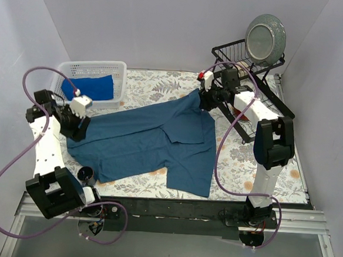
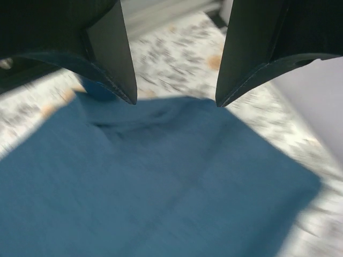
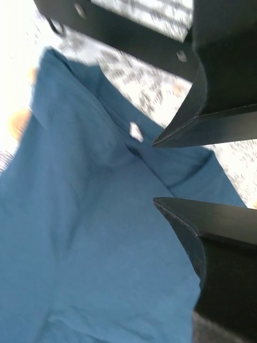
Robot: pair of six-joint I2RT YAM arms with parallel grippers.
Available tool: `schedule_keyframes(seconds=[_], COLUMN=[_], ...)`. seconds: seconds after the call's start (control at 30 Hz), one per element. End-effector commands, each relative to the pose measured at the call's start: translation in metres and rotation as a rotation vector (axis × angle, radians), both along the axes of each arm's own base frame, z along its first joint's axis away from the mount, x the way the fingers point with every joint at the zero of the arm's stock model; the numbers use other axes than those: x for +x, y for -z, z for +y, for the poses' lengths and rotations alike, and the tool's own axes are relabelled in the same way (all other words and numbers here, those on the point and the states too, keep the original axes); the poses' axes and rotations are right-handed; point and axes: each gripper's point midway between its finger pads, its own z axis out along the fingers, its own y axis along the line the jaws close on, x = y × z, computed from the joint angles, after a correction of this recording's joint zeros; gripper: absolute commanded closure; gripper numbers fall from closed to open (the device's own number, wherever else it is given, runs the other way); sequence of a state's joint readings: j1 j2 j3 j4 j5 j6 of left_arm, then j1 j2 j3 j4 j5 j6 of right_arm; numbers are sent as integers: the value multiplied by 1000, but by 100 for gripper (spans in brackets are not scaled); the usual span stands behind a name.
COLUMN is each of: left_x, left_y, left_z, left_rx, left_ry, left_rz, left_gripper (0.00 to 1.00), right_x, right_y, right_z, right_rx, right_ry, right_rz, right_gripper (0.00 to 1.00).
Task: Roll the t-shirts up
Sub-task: Fold the T-shirt at the center of the board.
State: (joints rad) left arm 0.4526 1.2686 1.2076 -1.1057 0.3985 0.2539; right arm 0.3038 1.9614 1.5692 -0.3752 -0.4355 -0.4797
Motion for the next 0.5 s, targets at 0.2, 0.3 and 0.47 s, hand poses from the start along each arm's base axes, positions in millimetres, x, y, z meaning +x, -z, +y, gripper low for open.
schedule_keyframes(seconds=[0.2, 0.3, 0.47], left_x=[-91, -92, -97], left_y=[60, 66, 83], left_z=[-33, -28, -27], left_rx=[-60, -15, 14], left_ry=[60, 36, 17], left_rz=[260, 232, 208], left_gripper=[39, 39, 40], right_x=[-39, -41, -42], right_y=[-9, -12, -10], right_z=[6, 6, 4], right_rx=[55, 44, -15], right_ry=[-92, -111, -136], right_rz=[83, 87, 124], right_gripper=[48, 44, 44])
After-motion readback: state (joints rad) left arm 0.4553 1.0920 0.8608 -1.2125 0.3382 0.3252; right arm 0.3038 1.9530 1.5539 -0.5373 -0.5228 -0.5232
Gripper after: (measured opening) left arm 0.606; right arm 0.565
